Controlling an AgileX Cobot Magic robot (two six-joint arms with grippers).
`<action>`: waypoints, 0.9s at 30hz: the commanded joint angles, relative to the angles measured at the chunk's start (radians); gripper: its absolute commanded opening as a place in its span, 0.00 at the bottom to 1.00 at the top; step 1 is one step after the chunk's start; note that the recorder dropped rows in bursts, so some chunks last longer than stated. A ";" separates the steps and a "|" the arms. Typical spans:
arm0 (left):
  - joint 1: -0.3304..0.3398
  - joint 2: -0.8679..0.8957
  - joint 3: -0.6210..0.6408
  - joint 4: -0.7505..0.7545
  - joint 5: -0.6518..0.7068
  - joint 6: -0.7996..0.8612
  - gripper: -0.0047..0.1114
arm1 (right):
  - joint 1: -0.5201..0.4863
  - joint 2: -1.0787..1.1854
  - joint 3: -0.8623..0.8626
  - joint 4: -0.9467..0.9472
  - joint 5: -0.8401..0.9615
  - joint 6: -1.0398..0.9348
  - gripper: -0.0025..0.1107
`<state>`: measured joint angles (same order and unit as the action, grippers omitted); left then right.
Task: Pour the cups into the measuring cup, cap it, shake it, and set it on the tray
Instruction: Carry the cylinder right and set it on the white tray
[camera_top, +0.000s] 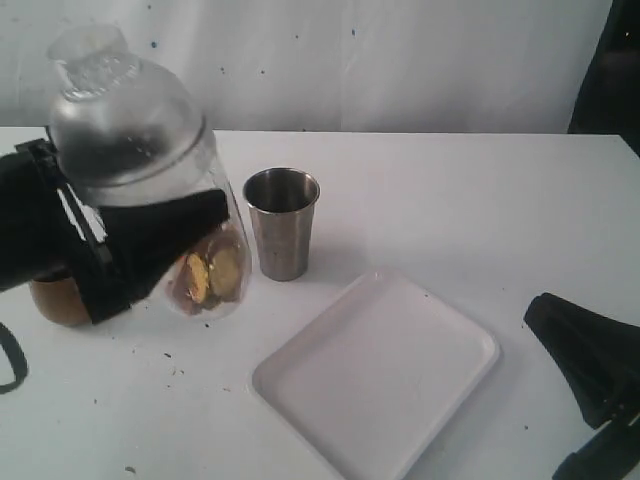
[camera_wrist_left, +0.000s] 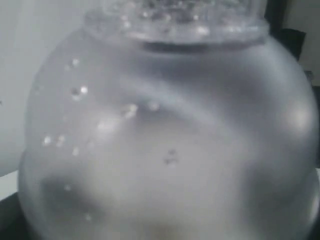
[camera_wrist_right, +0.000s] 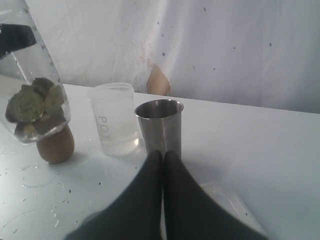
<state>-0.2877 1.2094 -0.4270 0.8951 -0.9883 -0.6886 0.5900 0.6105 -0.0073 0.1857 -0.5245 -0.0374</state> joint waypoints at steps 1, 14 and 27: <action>-0.108 0.081 -0.003 -0.026 -0.026 0.097 0.04 | -0.004 -0.004 0.007 0.000 0.005 -0.012 0.02; -0.324 0.466 -0.098 -0.225 -0.193 0.328 0.04 | -0.004 -0.004 0.007 0.000 0.007 -0.012 0.02; -0.337 0.667 -0.291 -0.196 -0.143 0.328 0.04 | -0.004 -0.004 0.007 0.000 0.007 -0.012 0.02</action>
<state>-0.6187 1.8592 -0.6988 0.7013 -1.1078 -0.3635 0.5900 0.6105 -0.0073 0.1857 -0.5245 -0.0374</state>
